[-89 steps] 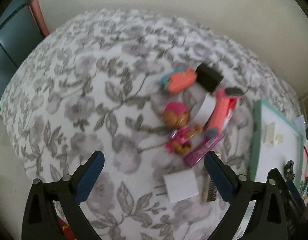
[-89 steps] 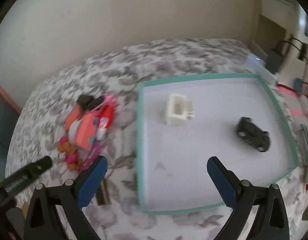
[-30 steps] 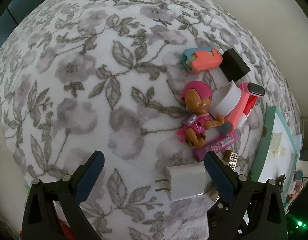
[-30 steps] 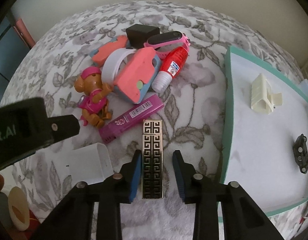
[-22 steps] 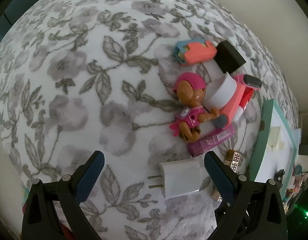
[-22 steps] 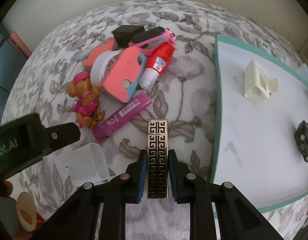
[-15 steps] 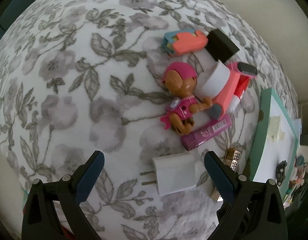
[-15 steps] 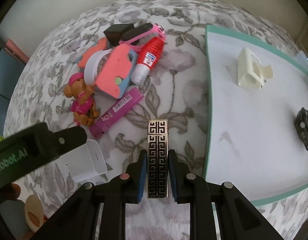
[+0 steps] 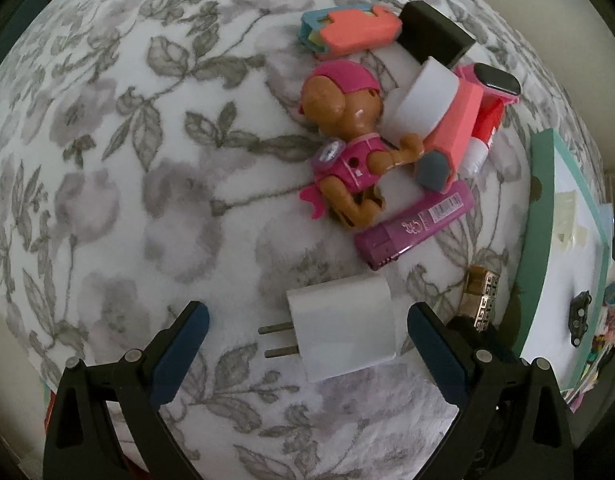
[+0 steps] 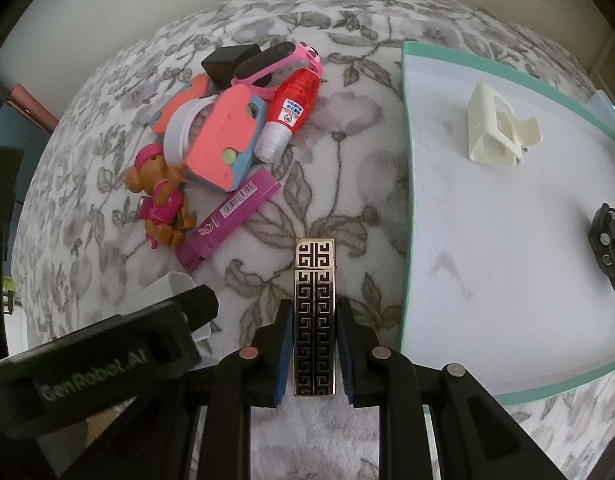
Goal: Organize rigid objects
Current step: 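Grasp the white plug charger with the left tool while the right holds the block, then carry the charger and the patterned block over the tray with both tools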
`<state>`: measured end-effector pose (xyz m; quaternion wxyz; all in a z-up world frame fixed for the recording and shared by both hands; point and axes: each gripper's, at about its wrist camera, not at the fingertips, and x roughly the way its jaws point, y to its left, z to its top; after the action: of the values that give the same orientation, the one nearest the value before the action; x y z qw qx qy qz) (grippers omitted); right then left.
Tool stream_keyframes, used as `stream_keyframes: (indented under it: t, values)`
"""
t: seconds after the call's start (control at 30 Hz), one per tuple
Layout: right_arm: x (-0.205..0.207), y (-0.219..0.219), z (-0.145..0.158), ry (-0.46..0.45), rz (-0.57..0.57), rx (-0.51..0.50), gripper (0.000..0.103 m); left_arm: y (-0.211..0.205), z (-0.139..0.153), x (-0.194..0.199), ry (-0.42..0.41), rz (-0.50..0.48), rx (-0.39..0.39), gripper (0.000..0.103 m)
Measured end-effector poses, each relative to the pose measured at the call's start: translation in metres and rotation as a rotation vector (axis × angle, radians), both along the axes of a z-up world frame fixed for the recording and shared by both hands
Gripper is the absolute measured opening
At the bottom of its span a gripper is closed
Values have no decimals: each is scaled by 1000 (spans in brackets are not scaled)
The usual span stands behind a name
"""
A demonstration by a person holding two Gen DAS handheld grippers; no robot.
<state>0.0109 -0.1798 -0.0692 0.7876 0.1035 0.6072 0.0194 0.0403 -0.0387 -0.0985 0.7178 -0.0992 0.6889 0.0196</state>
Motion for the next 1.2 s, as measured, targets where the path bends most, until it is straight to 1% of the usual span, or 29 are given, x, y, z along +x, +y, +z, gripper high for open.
stream_keyframes:
  t: [0.03,0.13,0.2,0.23,0.3,0.43,0.53,0.7,0.93,1.07,1.2]
  values:
    - [0,0,0,0,1,-1,22,-2,-1,-1,-1,-6,8,98]
    - [0,0,0,0,2,-4,22,-9,0,-5,-17,-12,34,89]
    - [0,1,1,0,7,-10,22,-13,0,-7,-32,-14,45,79]
    - [0,2,1,0,8,-12,22,-15,1,-7,-39,-19,40,76]
    - [0,2,0,0,8,-10,22,-22,6,-7,-55,-31,26,62]
    - [0,2,0,0,6,-10,22,-30,5,-8,-61,-37,20,63]
    - [0,2,0,0,9,-10,22,-27,5,-8,-60,-32,11,63]
    - [0,2,0,0,9,-13,22,-15,6,-6,-58,-27,-2,63]
    - [0,2,1,-1,15,-18,22,3,19,-6,-63,-1,-31,62]
    - [-1,3,11,-41,12,-17,22,14,32,-5,-102,21,-72,62]
    - [-2,0,24,-90,-9,-12,22,21,55,-2,-189,20,-84,62]
